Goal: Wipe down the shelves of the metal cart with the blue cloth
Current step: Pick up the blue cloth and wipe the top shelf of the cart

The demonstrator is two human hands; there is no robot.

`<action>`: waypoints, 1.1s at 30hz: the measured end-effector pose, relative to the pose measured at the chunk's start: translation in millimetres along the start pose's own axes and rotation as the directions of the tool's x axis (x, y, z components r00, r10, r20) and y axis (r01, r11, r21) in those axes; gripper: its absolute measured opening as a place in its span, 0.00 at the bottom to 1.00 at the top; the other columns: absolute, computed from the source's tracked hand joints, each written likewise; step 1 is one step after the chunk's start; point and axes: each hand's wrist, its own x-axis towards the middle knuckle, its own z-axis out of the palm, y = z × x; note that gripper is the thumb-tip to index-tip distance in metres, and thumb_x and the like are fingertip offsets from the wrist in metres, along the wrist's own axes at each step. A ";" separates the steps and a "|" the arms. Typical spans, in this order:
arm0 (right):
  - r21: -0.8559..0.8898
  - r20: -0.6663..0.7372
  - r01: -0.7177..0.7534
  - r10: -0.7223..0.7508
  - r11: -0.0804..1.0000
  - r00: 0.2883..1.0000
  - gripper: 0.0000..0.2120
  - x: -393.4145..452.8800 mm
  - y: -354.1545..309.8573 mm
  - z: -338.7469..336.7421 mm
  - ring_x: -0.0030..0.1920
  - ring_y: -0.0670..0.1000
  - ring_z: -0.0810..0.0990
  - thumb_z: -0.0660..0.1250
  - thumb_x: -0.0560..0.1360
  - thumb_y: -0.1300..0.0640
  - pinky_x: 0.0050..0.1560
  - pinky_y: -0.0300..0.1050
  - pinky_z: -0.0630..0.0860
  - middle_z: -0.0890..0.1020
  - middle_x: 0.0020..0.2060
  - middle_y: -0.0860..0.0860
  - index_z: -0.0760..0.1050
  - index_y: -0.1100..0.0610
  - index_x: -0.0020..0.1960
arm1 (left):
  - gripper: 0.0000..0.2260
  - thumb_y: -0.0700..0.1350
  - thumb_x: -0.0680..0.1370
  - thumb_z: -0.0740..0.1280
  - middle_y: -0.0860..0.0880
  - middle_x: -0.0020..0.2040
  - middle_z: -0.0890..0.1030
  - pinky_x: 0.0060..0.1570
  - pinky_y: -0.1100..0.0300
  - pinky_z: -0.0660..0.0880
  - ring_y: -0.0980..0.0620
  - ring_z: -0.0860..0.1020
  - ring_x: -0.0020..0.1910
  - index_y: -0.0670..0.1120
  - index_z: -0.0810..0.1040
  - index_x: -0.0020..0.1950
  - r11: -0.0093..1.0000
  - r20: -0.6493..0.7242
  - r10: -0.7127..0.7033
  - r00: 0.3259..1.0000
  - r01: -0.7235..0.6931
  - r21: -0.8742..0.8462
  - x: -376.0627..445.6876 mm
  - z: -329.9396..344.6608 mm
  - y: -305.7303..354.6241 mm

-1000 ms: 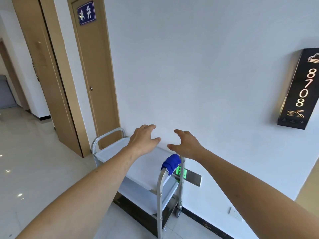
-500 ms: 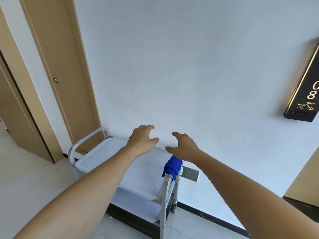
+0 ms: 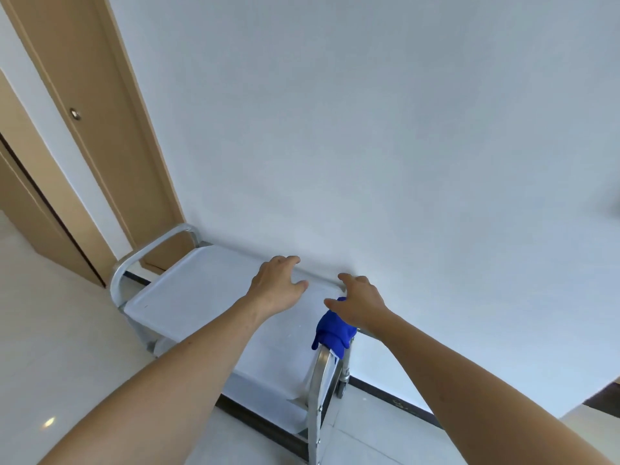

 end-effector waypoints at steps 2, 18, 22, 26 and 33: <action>-0.009 0.044 -0.031 0.031 0.999 0.999 0.33 17.4 11.9 13.5 0.70 0.60 0.66 0.66 0.78 0.42 0.62 0.52 0.73 0.65 0.72 0.58 0.60 0.53 0.77 | 0.27 0.55 0.77 0.65 0.48 0.74 0.66 0.68 0.49 0.68 0.46 0.65 0.72 0.50 0.65 0.74 1.000 0.027 -0.029 0.999 0.029 0.002 15.4 15.8 -3.0; -0.160 -0.073 -0.158 0.148 0.974 0.986 0.19 95.2 31.9 115.5 0.68 0.61 0.63 0.63 0.78 0.45 0.62 0.57 0.68 0.63 0.70 0.59 0.69 0.54 0.64 | 0.27 0.55 0.78 0.67 0.46 0.73 0.68 0.66 0.50 0.71 0.45 0.69 0.70 0.49 0.65 0.74 0.976 0.204 -0.213 0.955 0.199 0.086 70.5 100.6 -45.5; -0.202 -0.085 -0.233 0.220 0.951 0.972 0.21 104.6 38.7 129.7 0.70 0.63 0.60 0.65 0.76 0.45 0.61 0.58 0.70 0.59 0.72 0.59 0.68 0.54 0.65 | 0.27 0.55 0.78 0.66 0.47 0.73 0.69 0.65 0.52 0.72 0.45 0.70 0.69 0.50 0.66 0.74 0.980 0.227 -0.194 0.954 0.178 0.090 89.1 107.2 -59.7; -0.195 -0.100 -0.265 0.249 0.944 0.963 0.28 104.4 44.0 140.1 0.68 0.64 0.60 0.69 0.74 0.41 0.54 0.57 0.76 0.50 0.74 0.56 0.65 0.53 0.66 | 0.27 0.55 0.78 0.65 0.46 0.73 0.68 0.65 0.52 0.71 0.45 0.69 0.69 0.49 0.65 0.74 0.990 0.282 -0.137 0.950 0.122 0.071 110.8 113.9 -74.1; -0.277 -0.196 -0.412 0.369 0.868 0.909 0.27 105.0 29.3 150.8 0.59 0.61 0.66 0.70 0.70 0.54 0.51 0.50 0.73 0.54 0.71 0.60 0.65 0.53 0.66 | 0.26 0.54 0.77 0.65 0.45 0.73 0.68 0.65 0.50 0.70 0.44 0.67 0.70 0.48 0.66 0.74 0.997 0.378 0.056 0.924 -0.069 0.022 155.4 122.7 -92.5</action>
